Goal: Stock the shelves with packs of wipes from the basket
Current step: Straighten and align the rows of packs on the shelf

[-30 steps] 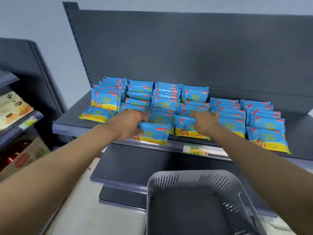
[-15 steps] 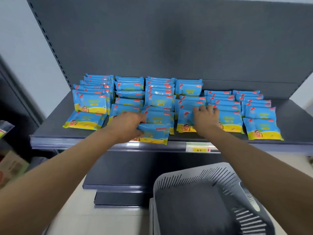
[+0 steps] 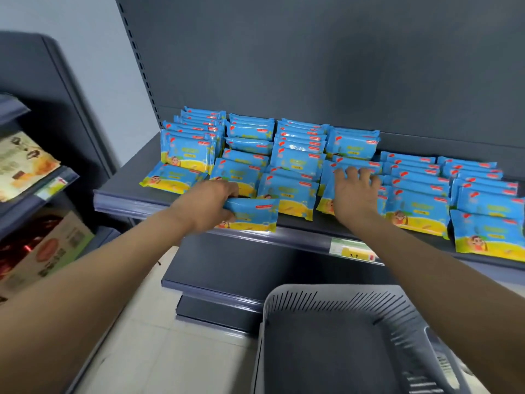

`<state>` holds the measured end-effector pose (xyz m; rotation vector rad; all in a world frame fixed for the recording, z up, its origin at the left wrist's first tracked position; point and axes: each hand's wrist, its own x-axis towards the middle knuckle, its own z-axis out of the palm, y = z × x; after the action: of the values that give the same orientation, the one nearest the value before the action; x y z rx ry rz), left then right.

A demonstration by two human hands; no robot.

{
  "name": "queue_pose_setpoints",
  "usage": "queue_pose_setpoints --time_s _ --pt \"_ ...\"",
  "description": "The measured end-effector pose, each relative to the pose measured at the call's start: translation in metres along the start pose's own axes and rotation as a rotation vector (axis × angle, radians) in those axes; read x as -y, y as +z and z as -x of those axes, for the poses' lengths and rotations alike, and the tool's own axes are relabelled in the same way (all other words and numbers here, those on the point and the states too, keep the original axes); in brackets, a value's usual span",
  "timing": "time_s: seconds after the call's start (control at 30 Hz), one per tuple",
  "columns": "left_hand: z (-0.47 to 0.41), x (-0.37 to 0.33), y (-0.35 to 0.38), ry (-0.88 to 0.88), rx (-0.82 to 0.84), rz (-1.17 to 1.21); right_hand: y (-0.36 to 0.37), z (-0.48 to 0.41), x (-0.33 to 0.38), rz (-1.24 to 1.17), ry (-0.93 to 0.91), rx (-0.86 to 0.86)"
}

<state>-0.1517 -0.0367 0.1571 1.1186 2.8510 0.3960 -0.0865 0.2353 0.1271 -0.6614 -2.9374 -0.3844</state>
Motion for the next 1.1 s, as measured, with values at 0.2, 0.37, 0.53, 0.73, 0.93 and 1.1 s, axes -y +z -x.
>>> queue_pose_setpoints --time_s 0.2,0.37,0.53,0.73,0.93,1.1 --pt "-0.002 0.026 -0.006 -0.065 -0.030 0.037 -0.011 -0.004 0.020 -0.090 -0.089 -0.093" --pt "-0.027 0.054 -0.014 -0.054 0.005 0.074 -0.030 -0.011 0.053 -0.232 -0.189 -0.166" --pt "-0.060 0.083 -0.015 -0.008 0.056 0.057 -0.046 -0.018 0.089 -0.294 -0.165 -0.175" --pt "-0.093 0.112 0.003 0.132 0.115 -0.028 -0.057 -0.032 0.128 -0.323 -0.078 -0.170" --pt "-0.110 0.132 0.013 0.275 0.094 -0.096 -0.059 -0.040 0.157 -0.340 -0.012 -0.120" --pt "-0.114 0.142 0.017 0.310 0.054 -0.030 -0.062 -0.052 0.159 -0.302 0.027 -0.061"
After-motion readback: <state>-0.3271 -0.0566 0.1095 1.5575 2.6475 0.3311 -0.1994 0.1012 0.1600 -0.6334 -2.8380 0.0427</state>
